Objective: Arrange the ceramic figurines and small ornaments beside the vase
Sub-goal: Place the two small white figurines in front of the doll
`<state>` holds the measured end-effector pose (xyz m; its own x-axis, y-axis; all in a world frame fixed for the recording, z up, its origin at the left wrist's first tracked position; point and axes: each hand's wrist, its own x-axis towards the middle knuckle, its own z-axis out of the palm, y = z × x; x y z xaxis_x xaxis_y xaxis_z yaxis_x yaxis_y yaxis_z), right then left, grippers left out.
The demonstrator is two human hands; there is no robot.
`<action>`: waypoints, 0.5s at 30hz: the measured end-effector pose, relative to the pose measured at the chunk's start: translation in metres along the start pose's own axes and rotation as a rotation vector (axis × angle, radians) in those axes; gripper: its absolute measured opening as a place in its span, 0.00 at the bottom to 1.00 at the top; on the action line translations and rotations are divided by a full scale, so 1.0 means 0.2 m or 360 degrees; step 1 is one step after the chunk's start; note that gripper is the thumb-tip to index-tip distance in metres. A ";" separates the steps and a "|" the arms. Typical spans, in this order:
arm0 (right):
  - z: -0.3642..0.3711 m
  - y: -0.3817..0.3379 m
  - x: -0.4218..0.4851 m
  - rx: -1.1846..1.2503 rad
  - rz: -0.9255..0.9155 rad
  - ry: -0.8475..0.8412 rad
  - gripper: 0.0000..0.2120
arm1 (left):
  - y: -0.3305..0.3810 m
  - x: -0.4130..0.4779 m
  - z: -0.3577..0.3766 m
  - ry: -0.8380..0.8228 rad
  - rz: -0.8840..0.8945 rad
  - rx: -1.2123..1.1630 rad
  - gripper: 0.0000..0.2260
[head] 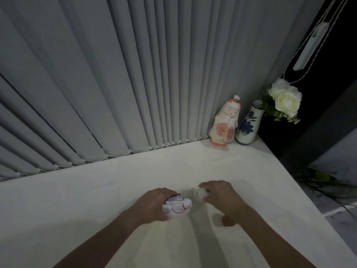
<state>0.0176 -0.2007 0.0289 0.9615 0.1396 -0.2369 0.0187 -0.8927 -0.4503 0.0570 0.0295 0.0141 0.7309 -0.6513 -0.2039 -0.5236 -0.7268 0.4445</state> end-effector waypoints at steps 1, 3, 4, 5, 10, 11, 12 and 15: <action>-0.04 0.02 0.03 0.0013 0.0039 0.0060 0.19 | -0.01 0.07 -0.05 -0.0010 0.0011 -0.0033 0.18; -0.11 0.08 0.11 0.0049 0.0128 0.0176 0.19 | -0.02 0.22 -0.15 -0.0088 0.0071 -0.0071 0.23; -0.14 0.10 0.15 0.0070 0.0168 0.0218 0.19 | -0.03 0.30 -0.20 -0.0134 0.0109 -0.0054 0.23; -0.16 0.13 0.19 0.0084 0.0202 0.0238 0.18 | -0.03 0.39 -0.24 -0.0168 0.0138 -0.0025 0.23; -0.23 0.29 0.38 0.0039 0.0339 0.0247 0.17 | -0.04 0.82 -0.36 -0.0214 0.0237 0.0100 0.24; -0.24 0.31 0.41 0.0016 0.0357 0.0243 0.17 | -0.03 0.89 -0.37 -0.0237 0.0264 0.0112 0.25; -0.24 0.33 0.43 -0.0003 0.0375 0.0239 0.17 | -0.02 0.95 -0.38 -0.0263 0.0293 0.0124 0.26; -0.23 0.40 0.49 -0.0047 0.0432 0.0216 0.16 | 0.00 1.12 -0.39 -0.0363 0.0339 0.0162 0.27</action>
<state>0.1254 -0.2780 0.0093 0.9603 -0.1624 -0.2267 -0.2377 -0.9018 -0.3610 0.2542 -0.0989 0.0357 0.4891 -0.8149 -0.3111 -0.7038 -0.5794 0.4111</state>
